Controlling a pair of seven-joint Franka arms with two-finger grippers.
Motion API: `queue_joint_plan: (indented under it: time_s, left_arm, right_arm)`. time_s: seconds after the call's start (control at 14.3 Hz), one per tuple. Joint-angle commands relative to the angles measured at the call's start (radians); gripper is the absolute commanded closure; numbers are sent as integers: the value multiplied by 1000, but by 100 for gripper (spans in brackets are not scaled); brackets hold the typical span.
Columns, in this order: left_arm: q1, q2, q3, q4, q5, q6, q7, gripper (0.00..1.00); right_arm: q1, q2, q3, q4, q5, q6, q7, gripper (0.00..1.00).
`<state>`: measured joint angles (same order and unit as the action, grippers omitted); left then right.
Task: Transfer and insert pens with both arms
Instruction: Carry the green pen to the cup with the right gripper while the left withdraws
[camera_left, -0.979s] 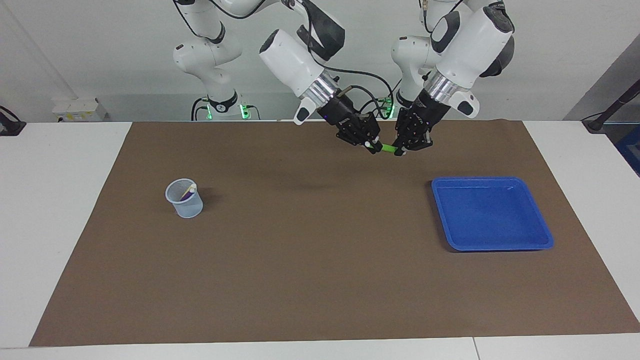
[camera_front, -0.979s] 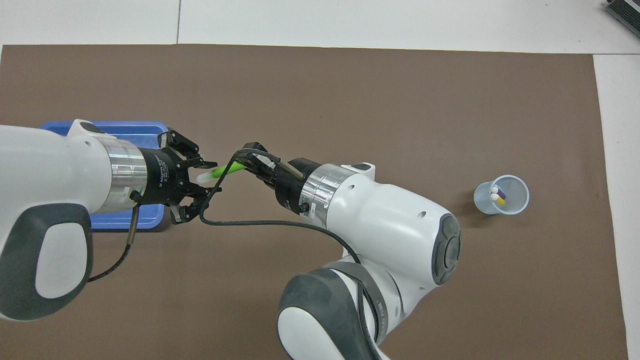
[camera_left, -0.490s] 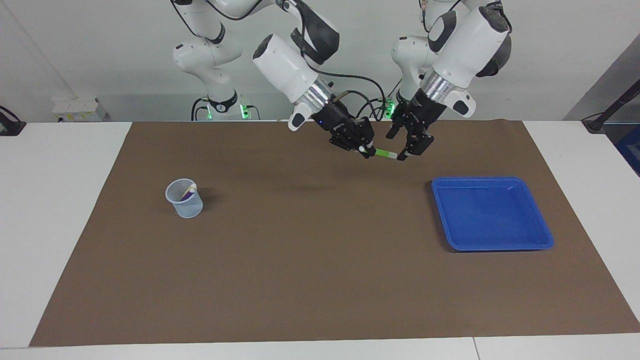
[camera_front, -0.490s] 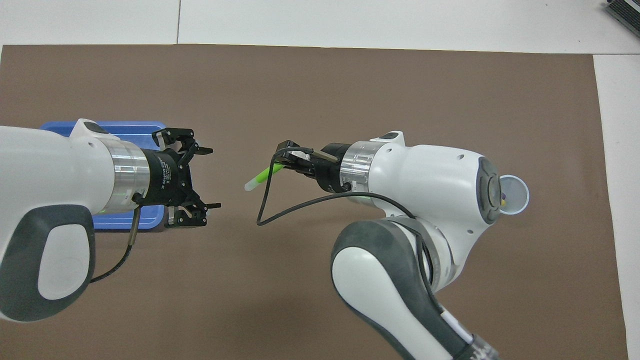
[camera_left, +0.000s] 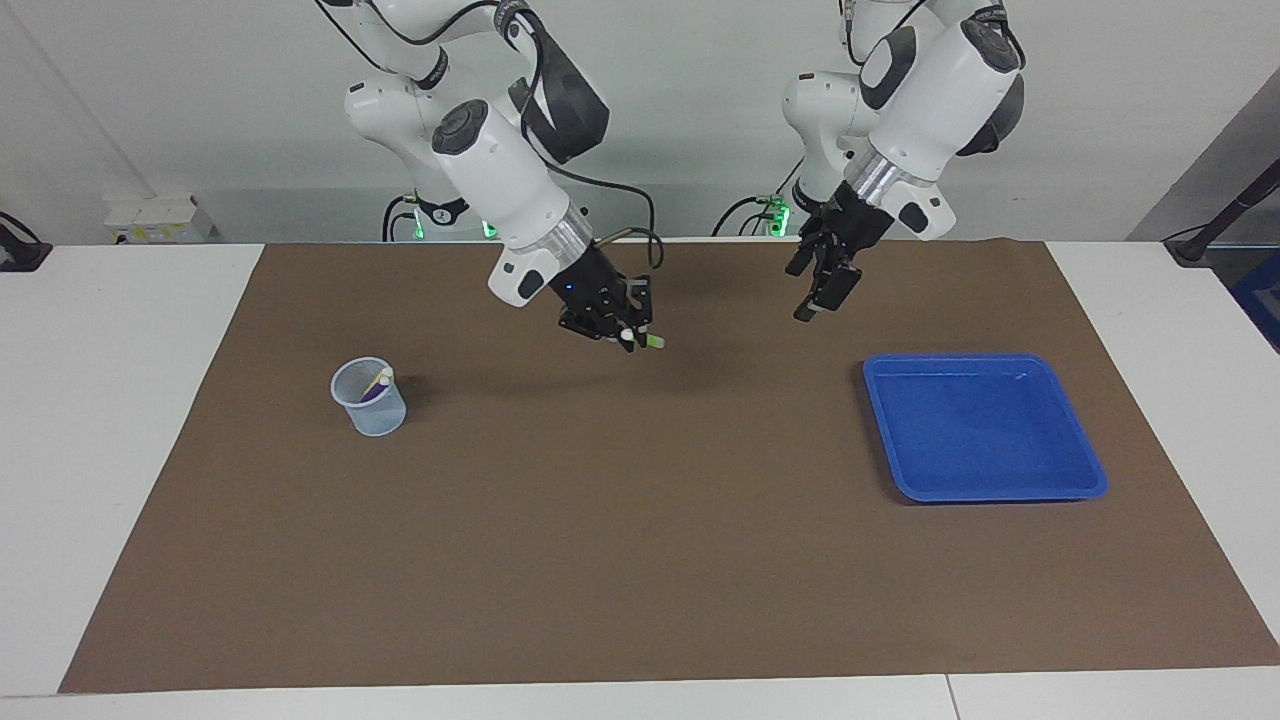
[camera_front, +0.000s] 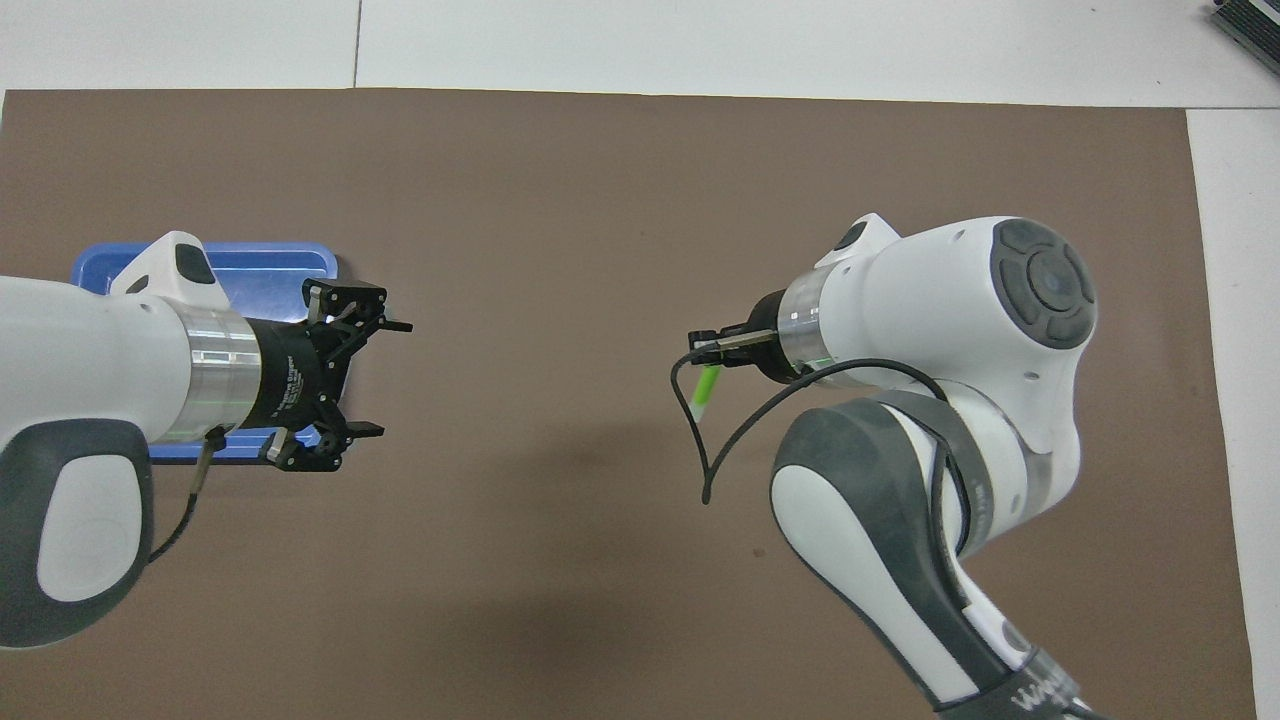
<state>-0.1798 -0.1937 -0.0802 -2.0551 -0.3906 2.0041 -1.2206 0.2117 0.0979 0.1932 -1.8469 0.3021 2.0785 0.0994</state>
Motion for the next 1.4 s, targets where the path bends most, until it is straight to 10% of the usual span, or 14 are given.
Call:
queue_joint_plan:
  time_s: [0.0, 0.56, 1.33]
  left_arm:
    - [107, -50, -1, -33, -1, -86, 334, 0]
    - [247, -47, 7, -2, 232, -169, 967, 0]
    - [304, -33, 13, 81, 369, -179, 1320, 0]
  right_arm:
    - [-93, -61, 9, -23, -116, -138, -192, 100]
    - [-353, -106, 12, -46, -333, -242, -711, 100]
    - [-382, -133, 14, -267, -359, 103, -827, 93]
